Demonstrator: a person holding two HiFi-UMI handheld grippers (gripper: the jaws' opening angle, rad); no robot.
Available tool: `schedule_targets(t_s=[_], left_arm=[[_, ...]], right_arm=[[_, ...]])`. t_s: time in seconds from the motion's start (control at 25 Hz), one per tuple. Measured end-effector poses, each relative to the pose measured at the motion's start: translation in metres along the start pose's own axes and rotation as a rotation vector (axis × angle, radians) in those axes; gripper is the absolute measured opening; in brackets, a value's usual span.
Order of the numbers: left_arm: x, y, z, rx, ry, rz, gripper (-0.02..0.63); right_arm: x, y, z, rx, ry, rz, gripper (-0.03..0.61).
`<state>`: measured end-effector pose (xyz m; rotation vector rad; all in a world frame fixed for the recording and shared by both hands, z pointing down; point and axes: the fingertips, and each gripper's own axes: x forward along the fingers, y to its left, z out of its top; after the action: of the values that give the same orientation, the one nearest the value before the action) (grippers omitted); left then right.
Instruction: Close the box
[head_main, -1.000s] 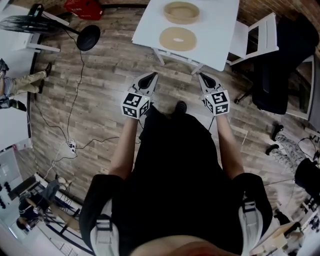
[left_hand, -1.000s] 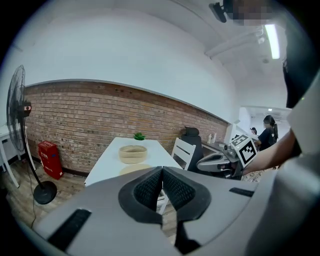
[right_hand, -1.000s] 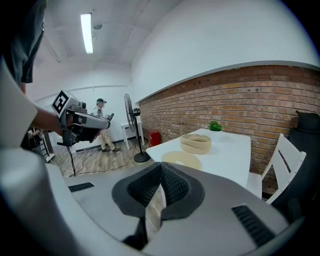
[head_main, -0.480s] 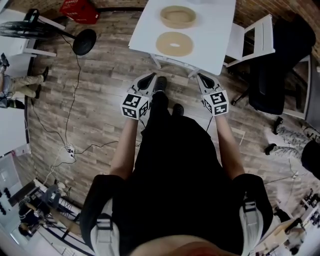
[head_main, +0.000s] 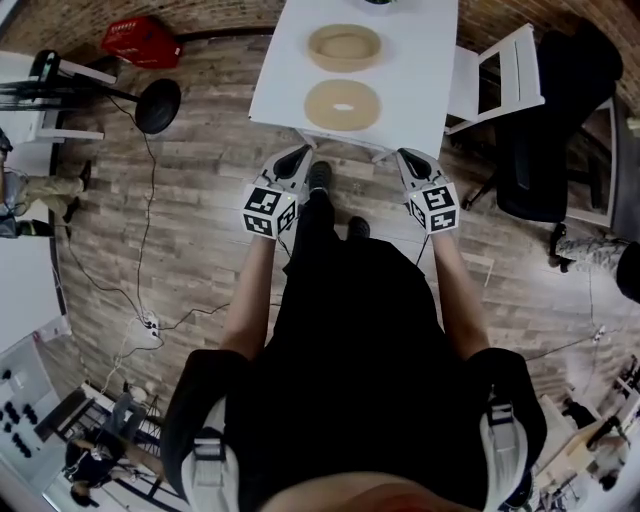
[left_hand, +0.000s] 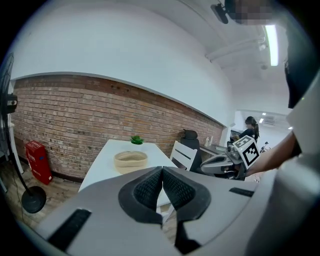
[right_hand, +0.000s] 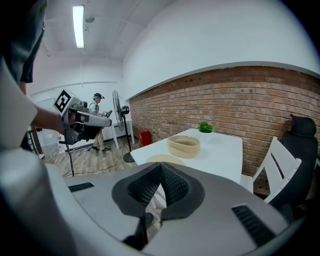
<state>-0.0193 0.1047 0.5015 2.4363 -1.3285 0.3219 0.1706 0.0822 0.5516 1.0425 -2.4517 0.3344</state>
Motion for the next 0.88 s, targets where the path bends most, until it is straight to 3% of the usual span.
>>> schedule_targets(t_s=[0.88], left_arm=[[0.082, 0.1, 0.031, 0.01, 0.052, -0.103, 0.02]], right_arm=[[0.102, -0.04, 0.041, 0.046, 0.026, -0.071, -0.002]])
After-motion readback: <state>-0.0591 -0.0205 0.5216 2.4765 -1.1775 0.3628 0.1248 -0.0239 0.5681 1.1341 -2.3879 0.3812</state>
